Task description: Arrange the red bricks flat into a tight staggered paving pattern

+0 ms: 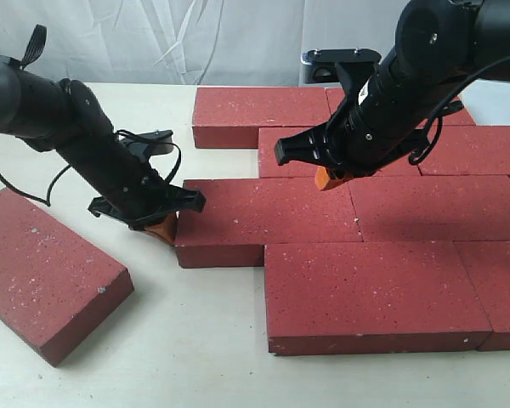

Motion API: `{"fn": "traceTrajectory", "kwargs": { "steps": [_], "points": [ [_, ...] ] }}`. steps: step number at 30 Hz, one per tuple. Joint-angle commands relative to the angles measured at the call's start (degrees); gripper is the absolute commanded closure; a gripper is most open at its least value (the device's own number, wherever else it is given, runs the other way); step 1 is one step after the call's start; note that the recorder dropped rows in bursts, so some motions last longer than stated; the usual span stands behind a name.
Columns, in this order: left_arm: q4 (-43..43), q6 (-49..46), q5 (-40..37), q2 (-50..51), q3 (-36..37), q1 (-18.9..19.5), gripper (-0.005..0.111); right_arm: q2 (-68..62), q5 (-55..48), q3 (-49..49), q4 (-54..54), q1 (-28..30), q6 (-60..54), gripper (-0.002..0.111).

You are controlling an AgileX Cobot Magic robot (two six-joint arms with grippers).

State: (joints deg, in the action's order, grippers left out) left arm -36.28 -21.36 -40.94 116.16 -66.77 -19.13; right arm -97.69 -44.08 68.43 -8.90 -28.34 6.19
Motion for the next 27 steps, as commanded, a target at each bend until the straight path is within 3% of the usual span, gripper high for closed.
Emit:
{"fn": "traceTrajectory", "kwargs": {
  "steps": [1,5,17,27],
  "points": [
    [-4.32,-3.44,0.01,-0.16,0.0,-1.35,0.107,0.86,0.02,-0.16,0.25,0.31,-0.11,0.109],
    [-2.67,-3.1,-0.09,-0.16,0.0,-1.0,0.107,0.86,-0.1,-0.16,0.25,0.31,-0.11,0.109],
    [-2.84,-2.67,-1.48,-0.27,0.0,5.45,0.107,0.86,0.01,-0.16,0.78,0.31,-0.11,0.109],
    [-6.29,-2.91,-2.26,-0.27,0.0,4.24,0.107,0.86,0.01,-0.16,0.67,0.31,-0.11,0.109]
  ]
}}
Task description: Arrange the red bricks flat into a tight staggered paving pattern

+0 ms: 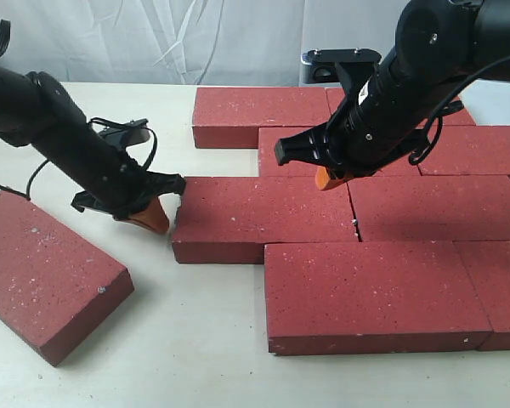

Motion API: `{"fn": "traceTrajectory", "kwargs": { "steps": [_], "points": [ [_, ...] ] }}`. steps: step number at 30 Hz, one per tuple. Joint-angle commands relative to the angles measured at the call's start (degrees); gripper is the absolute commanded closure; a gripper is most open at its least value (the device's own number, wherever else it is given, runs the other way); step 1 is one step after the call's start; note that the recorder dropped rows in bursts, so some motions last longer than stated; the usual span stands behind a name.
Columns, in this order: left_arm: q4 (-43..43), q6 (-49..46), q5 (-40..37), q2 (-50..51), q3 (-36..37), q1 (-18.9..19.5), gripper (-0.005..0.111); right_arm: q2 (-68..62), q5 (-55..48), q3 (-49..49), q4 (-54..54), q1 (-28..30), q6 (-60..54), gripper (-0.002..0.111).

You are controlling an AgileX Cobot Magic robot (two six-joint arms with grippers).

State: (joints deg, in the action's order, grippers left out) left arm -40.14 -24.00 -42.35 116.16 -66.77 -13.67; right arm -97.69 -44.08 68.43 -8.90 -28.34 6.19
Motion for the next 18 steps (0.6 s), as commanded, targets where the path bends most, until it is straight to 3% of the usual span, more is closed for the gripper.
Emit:
{"fn": "traceTrajectory", "kwargs": {
  "steps": [1,6,18],
  "points": [
    [-2.43,-0.39,-0.84,-0.27,0.0,-1.38,0.107,0.86,0.01,-0.16,0.67,0.31,-0.11,0.109],
    [-3.13,-0.39,-1.04,-0.27,0.0,-3.04,0.107,0.86,0.12,-0.16,0.55,0.31,-0.11,0.109],
    [-1.9,-0.39,-1.45,-0.27,0.0,-2.92,0.107,0.86,0.12,-0.16,0.67,0.31,-0.11,0.109]
  ]
}}
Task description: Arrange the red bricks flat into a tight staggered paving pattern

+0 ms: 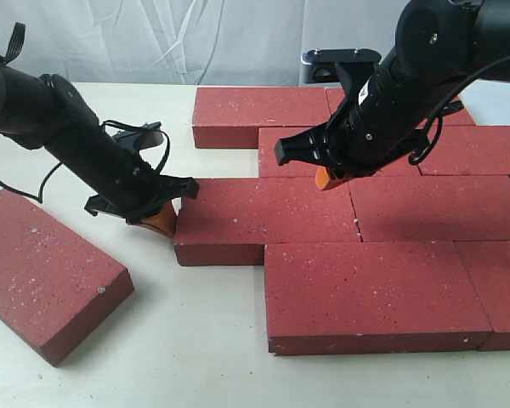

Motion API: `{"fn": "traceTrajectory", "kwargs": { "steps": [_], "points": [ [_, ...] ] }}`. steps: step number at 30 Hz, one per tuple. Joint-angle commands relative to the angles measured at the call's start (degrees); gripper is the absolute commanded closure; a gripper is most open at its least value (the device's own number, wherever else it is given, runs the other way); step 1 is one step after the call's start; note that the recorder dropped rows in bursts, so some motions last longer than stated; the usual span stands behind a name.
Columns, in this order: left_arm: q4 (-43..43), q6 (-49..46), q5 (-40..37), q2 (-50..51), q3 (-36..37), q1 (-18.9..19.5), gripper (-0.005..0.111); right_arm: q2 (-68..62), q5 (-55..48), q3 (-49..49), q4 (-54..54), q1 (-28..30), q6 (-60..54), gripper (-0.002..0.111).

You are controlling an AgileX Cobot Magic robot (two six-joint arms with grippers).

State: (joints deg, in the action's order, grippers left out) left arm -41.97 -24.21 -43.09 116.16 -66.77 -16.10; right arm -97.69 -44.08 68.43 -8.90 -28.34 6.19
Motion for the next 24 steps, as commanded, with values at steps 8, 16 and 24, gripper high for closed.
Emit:
{"fn": "traceTrajectory", "kwargs": {
  "steps": [8,16,24],
  "points": [
    [1.66,1.36,-0.82,-0.27,0.0,-0.49,0.107,0.86,0.12,-0.16,0.79,0.31,-0.11,0.109],
    [3.03,3.02,-0.82,-0.27,0.0,-0.49,0.107,0.86,-0.01,-0.16,0.79,0.31,-0.11,0.109],
    [5.94,3.98,-1.07,-2.38,-1.23,-0.4,0.107,0.86,-0.01,-0.16,0.79,0.31,-0.11,0.109]
  ]
}}
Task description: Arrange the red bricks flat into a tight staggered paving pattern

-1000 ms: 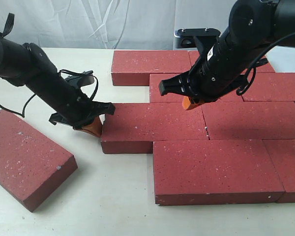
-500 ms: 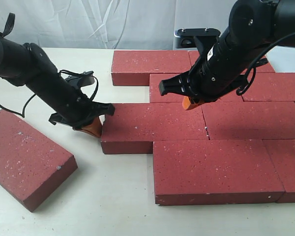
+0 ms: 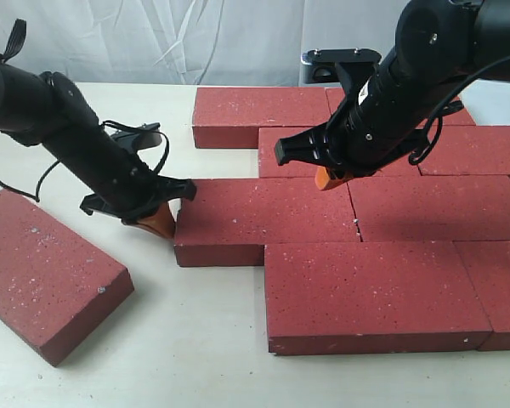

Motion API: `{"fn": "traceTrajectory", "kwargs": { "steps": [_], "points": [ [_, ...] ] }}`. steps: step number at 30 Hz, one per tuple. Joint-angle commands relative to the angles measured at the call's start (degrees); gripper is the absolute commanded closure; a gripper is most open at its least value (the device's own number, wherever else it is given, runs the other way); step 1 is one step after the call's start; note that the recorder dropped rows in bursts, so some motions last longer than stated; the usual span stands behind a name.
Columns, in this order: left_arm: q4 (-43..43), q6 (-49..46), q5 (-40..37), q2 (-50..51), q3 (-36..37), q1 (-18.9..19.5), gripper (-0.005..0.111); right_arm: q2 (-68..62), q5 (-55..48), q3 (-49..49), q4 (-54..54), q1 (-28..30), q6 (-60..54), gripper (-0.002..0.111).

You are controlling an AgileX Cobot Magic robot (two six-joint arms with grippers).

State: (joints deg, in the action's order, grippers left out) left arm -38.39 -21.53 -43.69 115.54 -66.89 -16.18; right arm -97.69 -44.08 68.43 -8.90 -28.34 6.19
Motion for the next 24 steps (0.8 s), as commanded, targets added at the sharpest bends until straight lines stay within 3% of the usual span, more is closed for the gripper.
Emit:
{"fn": "traceTrajectory", "kwargs": {
  "steps": [1,5,11,14,18,24],
  "points": [
    [2.98,1.91,-0.47,-2.25,-1.27,-0.32,0.107,0.86,-0.01,-0.16,0.79,0.31,-0.11,0.109],
    [4.95,3.17,-0.24,-4.02,-1.27,1.32,0.107,0.86,-0.01,-0.16,0.79,0.31,-0.11,0.109],
    [7.1,3.56,-0.24,-10.39,-1.27,6.9,0.107,0.86,0.55,-0.16,0.79,0.31,-0.11,0.109],
    [12.12,6.81,-0.07,-14.62,-1.27,6.99,0.107,0.86,0.55,-0.16,0.69,0.31,-0.11,0.109],
    [25.11,13.99,-1.96,-22.18,-1.27,6.86,0.107,0.86,0.55,-0.16,0.29,0.31,-0.11,0.109],
    [31.3,15.45,-3.55,-32.28,0.71,5.09,0.107,0.86,0.55,-0.16,0.18,0.31,-0.11,0.109]
  ]
}}
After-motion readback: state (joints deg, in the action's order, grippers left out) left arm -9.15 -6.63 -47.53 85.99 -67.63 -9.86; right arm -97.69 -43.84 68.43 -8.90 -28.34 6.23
